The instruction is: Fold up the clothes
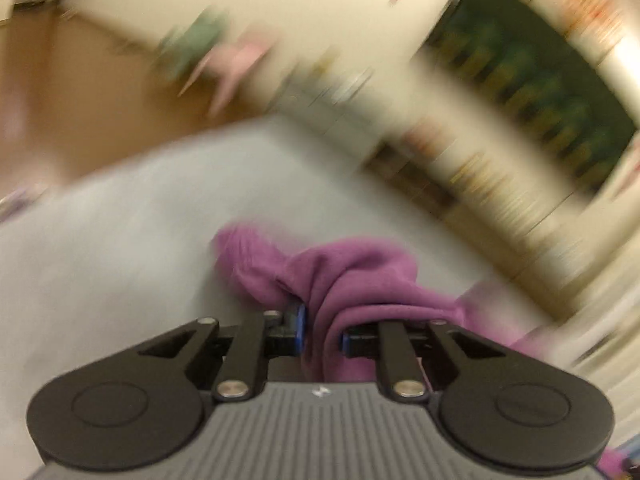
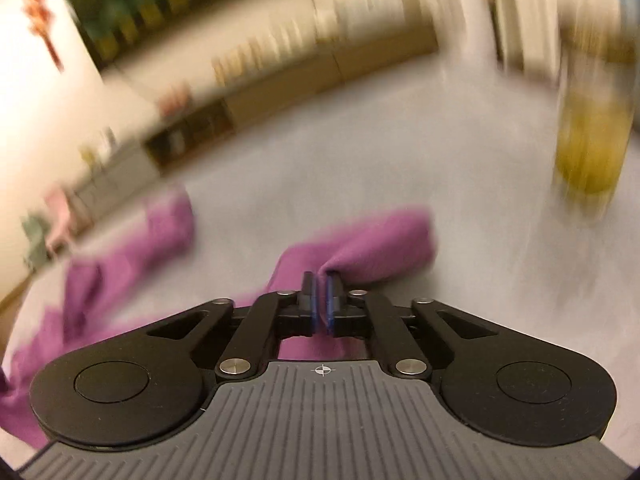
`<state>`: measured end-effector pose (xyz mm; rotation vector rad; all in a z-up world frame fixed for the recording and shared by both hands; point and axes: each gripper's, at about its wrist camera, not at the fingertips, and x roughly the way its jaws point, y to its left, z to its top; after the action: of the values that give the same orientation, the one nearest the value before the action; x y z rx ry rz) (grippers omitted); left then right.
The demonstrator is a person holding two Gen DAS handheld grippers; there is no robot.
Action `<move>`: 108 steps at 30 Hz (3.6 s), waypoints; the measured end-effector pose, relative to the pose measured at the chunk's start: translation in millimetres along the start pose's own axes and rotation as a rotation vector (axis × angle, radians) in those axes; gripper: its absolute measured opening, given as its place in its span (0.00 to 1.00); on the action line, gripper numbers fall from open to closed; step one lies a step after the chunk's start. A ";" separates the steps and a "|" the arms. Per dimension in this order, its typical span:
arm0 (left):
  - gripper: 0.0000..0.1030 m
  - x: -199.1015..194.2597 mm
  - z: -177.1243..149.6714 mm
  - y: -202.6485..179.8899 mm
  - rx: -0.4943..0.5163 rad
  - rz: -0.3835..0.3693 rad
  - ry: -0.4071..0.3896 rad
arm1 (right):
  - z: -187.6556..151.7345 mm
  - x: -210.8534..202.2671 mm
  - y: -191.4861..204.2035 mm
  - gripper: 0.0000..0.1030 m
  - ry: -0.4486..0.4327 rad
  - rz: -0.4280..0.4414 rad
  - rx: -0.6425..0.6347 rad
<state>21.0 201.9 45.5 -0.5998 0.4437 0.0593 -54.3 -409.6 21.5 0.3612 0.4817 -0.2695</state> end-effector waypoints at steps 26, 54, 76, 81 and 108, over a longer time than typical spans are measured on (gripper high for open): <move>0.19 -0.6 -13.1 77.3 -0.299 0.241 0.049 | -55.2 47.7 16.4 0.00 0.377 -0.131 -0.233; 0.91 98.9 30.7 47.7 0.075 0.495 0.268 | 2.3 137.7 354.0 0.78 0.386 0.400 -0.392; 0.03 50.7 37.5 52.3 -0.059 0.312 0.107 | -2.7 143.7 271.5 0.64 0.178 0.156 -0.443; 0.04 52.3 36.0 46.4 -0.031 0.348 0.092 | -16.2 219.7 274.1 0.70 0.287 0.110 -0.495; 0.91 121.4 24.2 0.3 0.199 0.430 0.169 | 34.5 203.6 120.9 0.74 0.392 0.125 -0.169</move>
<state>140.1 206.8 12.1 -0.3065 0.7292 0.3725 173.6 -348.2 -17.7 0.2779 0.8588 -0.0338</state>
